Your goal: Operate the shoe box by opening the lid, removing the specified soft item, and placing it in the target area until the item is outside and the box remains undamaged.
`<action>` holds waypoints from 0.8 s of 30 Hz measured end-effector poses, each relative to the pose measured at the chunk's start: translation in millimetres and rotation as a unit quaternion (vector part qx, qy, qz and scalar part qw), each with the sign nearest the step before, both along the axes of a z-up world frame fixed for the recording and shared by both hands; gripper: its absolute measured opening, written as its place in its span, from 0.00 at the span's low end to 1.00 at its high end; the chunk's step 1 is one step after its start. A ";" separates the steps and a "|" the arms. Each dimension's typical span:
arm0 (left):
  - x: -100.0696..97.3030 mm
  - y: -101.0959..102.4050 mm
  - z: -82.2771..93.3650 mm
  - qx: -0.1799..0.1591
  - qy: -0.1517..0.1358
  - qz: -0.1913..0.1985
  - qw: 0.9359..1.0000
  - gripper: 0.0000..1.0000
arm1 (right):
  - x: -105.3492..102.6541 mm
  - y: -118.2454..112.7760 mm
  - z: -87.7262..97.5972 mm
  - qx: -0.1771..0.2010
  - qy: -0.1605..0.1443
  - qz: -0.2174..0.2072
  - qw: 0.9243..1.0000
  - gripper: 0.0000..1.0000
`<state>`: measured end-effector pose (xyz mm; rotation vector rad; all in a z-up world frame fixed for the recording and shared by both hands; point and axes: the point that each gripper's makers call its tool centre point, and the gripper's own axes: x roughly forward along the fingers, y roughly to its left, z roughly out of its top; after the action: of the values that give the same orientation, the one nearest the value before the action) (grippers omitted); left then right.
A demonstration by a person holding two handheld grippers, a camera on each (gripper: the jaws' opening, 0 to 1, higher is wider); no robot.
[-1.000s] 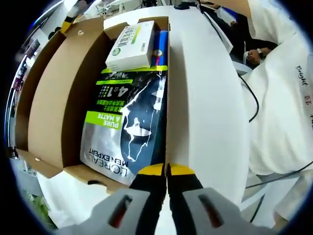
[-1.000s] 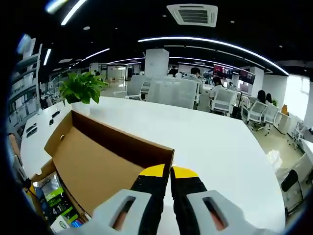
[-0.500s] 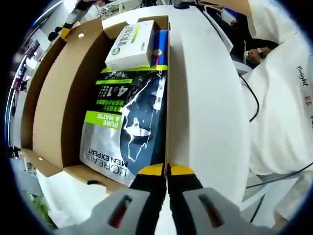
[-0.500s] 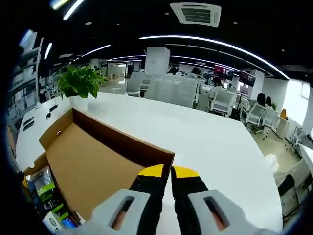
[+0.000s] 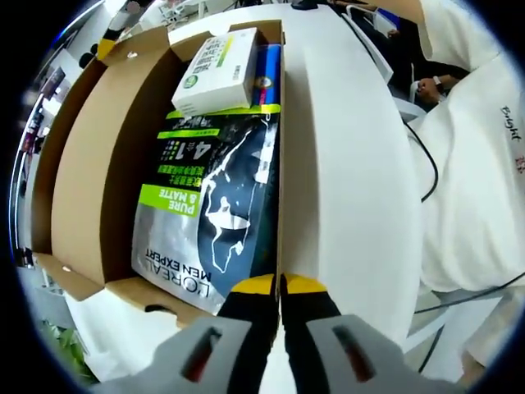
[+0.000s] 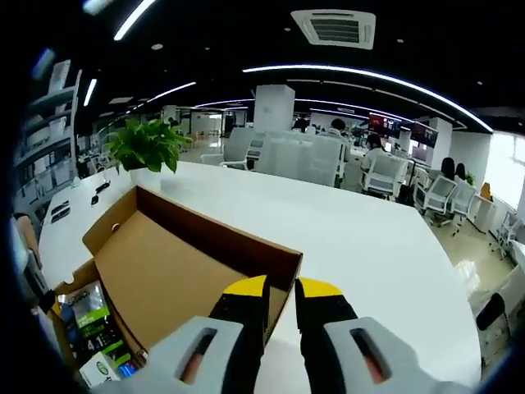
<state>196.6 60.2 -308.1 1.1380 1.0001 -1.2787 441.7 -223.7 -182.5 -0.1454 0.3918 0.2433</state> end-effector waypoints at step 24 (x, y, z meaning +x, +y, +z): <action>1.0 -0.4 0.0 -0.006 0.018 0.003 1.000 0.01 | -69.0 36.6 23.9 -0.076 -0.012 0.269 0.960 0.38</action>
<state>197.5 59.9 -308.0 1.1049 1.0199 -1.3042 372.7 -187.1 -158.6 -0.4081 0.3399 0.7472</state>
